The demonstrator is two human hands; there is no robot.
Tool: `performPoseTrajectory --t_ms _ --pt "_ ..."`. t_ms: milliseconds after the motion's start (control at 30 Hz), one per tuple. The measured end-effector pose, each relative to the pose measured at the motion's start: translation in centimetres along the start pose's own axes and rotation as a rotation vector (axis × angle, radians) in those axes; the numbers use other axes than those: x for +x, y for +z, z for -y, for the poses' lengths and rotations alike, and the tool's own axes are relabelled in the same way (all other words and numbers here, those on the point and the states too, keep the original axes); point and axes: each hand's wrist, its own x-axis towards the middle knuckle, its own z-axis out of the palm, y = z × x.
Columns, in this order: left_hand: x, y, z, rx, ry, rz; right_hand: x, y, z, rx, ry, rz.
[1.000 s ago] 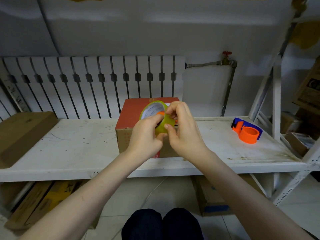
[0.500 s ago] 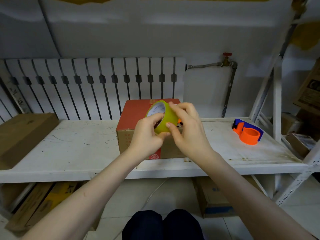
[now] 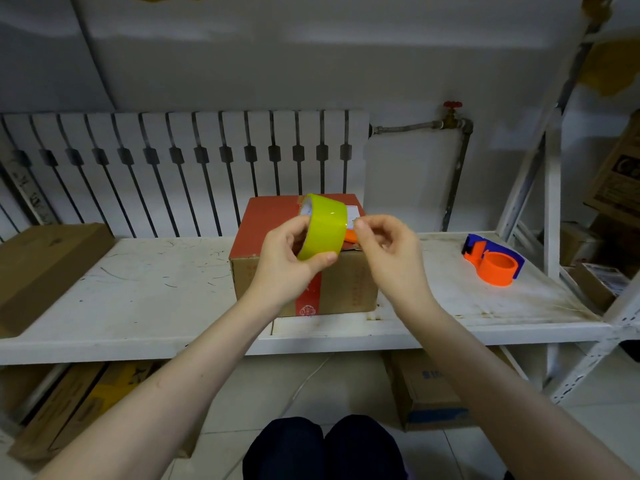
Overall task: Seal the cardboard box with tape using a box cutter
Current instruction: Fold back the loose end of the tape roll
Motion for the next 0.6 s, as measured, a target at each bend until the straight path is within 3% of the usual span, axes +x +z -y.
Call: performPoseTrajectory --t_ms 100,367,600 --pt "0.0 0.3 0.0 -0.027 0.006 0.029 0.8 0.1 0.5 0.303 0.281 0.164" --pt "0.1 1.0 0.0 -0.013 0.061 0.031 0.6 1.1 0.9 0.627 0.385 0.06" --pt "-0.2 2.1 0.5 0.214 0.165 -0.085 0.6 1.6 1.4 0.771 0.463 0.018"
